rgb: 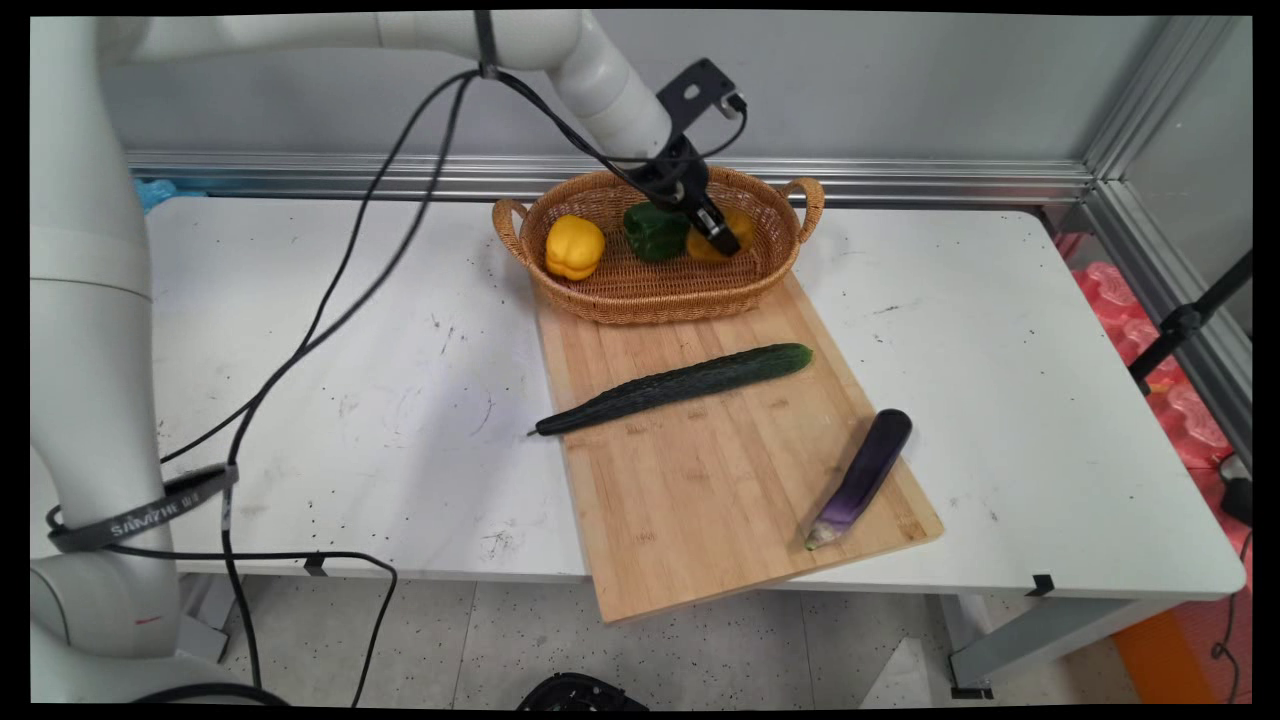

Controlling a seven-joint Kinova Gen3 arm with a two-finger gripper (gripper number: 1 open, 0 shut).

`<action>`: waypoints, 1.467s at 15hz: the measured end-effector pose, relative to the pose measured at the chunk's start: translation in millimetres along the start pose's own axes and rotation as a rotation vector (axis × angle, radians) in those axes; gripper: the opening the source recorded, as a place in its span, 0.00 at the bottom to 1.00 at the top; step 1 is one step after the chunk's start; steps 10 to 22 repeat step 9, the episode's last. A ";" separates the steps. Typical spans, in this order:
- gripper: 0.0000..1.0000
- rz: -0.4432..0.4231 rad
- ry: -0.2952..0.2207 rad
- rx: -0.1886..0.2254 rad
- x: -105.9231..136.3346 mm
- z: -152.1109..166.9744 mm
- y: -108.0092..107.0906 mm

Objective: Place the picked object in the vegetable basket

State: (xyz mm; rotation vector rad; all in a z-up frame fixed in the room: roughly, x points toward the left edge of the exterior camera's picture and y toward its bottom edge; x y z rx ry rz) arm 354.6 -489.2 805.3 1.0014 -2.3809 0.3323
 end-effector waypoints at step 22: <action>1.00 0.045 0.009 -0.006 5.4 21.1 -1.9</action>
